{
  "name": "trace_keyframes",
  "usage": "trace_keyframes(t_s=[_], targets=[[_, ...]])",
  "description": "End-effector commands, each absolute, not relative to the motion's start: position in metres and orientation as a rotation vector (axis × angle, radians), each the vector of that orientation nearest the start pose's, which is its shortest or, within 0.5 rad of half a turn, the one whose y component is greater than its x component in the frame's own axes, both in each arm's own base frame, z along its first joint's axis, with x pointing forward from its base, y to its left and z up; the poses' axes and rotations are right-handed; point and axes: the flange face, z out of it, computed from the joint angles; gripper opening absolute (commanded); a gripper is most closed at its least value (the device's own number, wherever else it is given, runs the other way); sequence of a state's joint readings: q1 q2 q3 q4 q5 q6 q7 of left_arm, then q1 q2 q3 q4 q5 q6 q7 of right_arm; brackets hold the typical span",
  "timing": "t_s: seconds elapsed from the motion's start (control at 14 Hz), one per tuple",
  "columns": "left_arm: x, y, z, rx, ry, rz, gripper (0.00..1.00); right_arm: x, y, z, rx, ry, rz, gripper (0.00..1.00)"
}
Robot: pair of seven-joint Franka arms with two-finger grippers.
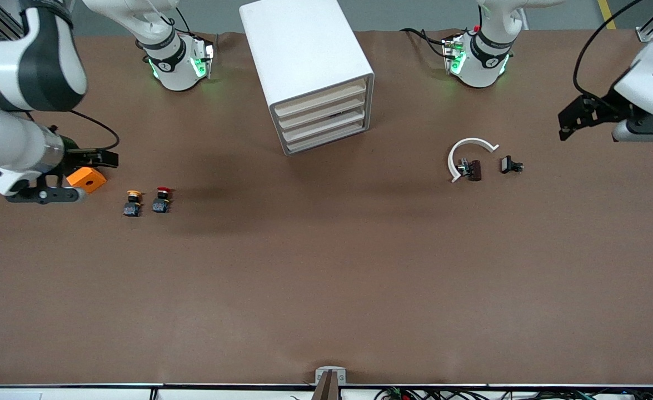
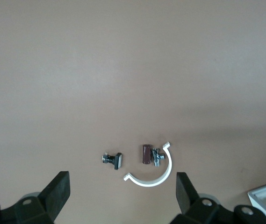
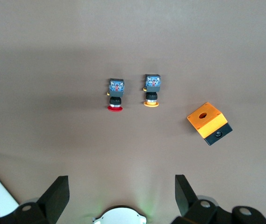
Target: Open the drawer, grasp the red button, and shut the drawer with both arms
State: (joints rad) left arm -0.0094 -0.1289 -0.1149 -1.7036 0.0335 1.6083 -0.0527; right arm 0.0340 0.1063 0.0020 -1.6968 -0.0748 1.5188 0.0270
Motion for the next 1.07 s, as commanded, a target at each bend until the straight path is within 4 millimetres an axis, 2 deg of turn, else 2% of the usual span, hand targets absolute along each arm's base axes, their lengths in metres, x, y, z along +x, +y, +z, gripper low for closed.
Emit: trace_keyframes(t_s=[0.0,0.14,0.29,0.5,0.57,0.79,1.0], targets=[[0.486,-0.061,0.640,-3.110,0.116,-0.087,1.00,0.566,0.003,0.546,-3.161,-0.020,0.370,1.00],[0.479,-0.060,0.642,-3.111,0.111,-0.092,1.00,0.570,-0.010,0.557,-3.160,0.005,0.329,1.00],[0.481,-0.058,0.641,-3.123,0.101,-0.088,1.00,0.571,-0.010,0.562,-3.162,-0.020,0.300,1.00],[0.480,-0.056,0.639,-3.133,0.094,-0.075,1.00,0.576,0.011,0.596,-3.192,-0.045,0.195,1.00],[0.479,-0.056,0.636,-3.132,0.092,-0.065,1.00,0.577,0.003,0.612,-3.183,-0.008,0.144,1.00],[0.476,-0.057,0.636,-3.132,0.094,-0.068,1.00,0.572,-0.009,0.630,-3.147,0.033,0.148,1.00],[0.474,-0.060,0.631,-3.129,0.103,-0.054,1.00,0.567,-0.016,0.632,-3.104,0.051,0.175,1.00]])
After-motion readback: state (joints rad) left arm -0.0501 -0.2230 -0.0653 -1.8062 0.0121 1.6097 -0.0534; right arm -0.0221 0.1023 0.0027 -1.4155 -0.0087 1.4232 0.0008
